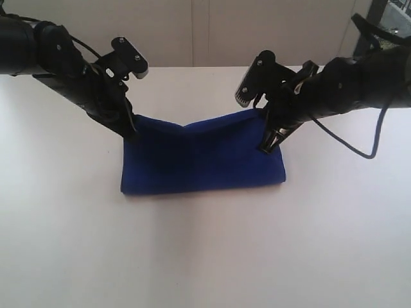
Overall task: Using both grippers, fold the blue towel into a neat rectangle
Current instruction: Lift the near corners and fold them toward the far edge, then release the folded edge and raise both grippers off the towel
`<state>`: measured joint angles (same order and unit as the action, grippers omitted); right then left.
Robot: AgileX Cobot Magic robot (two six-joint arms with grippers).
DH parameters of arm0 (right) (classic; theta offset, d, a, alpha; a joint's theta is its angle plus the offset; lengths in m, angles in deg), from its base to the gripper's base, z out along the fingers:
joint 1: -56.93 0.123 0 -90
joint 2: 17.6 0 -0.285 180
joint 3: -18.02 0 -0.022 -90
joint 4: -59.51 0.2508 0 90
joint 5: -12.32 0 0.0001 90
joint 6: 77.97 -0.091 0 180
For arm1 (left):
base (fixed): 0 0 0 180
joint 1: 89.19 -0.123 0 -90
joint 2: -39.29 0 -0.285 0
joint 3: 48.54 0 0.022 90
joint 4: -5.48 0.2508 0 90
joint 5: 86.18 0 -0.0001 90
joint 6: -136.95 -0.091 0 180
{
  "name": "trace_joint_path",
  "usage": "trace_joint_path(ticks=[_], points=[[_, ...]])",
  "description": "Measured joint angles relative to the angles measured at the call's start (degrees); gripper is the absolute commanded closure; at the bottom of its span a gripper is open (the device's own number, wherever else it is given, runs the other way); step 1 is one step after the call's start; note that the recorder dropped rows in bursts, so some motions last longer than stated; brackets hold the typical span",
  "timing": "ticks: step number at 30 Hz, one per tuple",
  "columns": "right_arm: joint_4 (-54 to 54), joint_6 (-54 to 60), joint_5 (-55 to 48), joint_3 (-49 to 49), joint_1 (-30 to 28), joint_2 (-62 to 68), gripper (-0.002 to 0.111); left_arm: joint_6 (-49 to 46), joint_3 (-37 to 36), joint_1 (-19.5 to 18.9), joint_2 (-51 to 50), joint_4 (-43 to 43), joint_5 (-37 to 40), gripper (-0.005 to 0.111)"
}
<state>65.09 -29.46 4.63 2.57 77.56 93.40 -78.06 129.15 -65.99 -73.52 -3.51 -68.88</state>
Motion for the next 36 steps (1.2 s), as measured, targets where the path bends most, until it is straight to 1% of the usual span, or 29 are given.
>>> trace_joint_path(ticks=[3,6,18,34,36], points=[[0.0,-1.03,2.2,1.7,-0.25,2.53,0.108,1.04,0.0,0.0,-1.55,0.0,-3.35,0.107],[-0.1,-1.62,3.41,2.65,-0.36,4.04,0.108,1.52,0.0,-0.37,-2.63,0.0,-4.82,0.107],[0.01,-2.1,7.69,3.92,-0.36,8.82,0.108,4.47,0.0,-3.02,-3.99,0.34,-7.74,0.107],[0.01,-2.33,12.47,3.92,-0.36,10.84,0.108,4.5,0.0,-3.01,-3.99,0.32,-11.64,0.107],[0.01,-2.33,12.47,3.92,-0.36,10.84,0.108,4.5,0.0,-3.01,-3.99,0.35,-11.72,0.104]])
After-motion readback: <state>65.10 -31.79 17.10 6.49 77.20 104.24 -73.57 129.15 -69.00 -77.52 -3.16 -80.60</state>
